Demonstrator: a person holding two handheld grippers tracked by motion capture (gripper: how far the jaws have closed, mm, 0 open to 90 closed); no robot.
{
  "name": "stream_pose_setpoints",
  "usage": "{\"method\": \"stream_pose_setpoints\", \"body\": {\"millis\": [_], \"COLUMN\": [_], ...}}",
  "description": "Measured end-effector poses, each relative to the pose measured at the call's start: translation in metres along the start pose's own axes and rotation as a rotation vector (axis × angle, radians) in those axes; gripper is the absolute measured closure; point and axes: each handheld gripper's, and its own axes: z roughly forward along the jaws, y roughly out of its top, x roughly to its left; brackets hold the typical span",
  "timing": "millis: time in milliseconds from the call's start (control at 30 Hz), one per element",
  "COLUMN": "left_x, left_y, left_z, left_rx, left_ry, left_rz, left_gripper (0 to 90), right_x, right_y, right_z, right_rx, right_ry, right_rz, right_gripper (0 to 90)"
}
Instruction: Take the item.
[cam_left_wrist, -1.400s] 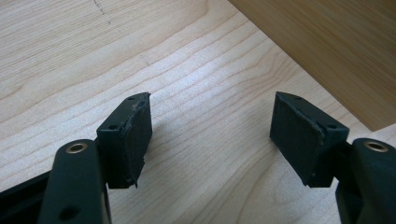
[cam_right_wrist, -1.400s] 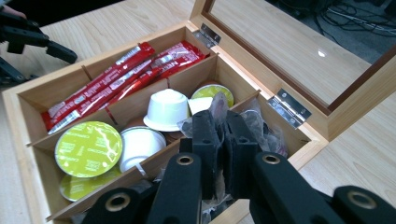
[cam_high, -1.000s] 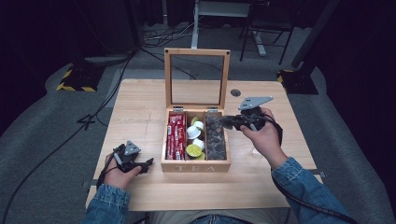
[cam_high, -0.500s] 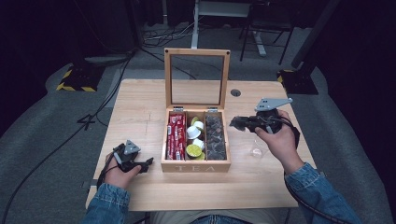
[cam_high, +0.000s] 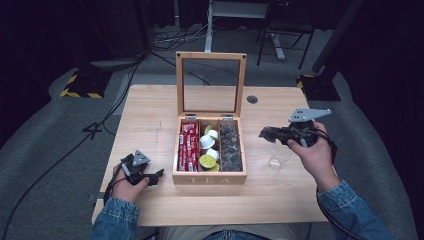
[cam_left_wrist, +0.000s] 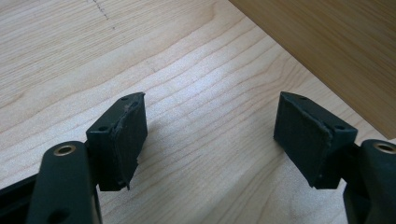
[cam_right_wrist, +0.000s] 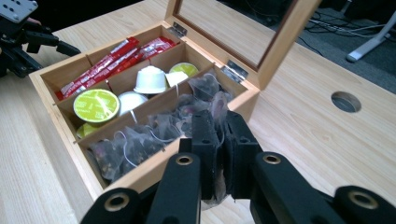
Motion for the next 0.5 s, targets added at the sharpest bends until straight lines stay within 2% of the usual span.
{"method": "stream_pose_setpoints", "body": {"millis": [333,500], "left_x": [0.000,0.000], "left_y": [0.000,0.000], "left_z": [0.000,0.000], "left_rx": [0.000,0.000], "left_ry": [0.000,0.000], "left_rz": [0.000,0.000], "left_gripper": [26.1,26.1], "right_x": [-0.004,-0.008], "right_y": [-0.016,-0.023], "right_z": [-0.018,-0.023], "right_rx": [0.023,0.033], "right_ry": [-0.063,-0.074], "right_rz": [0.001,0.017], "right_gripper": [84.6,84.6]}}
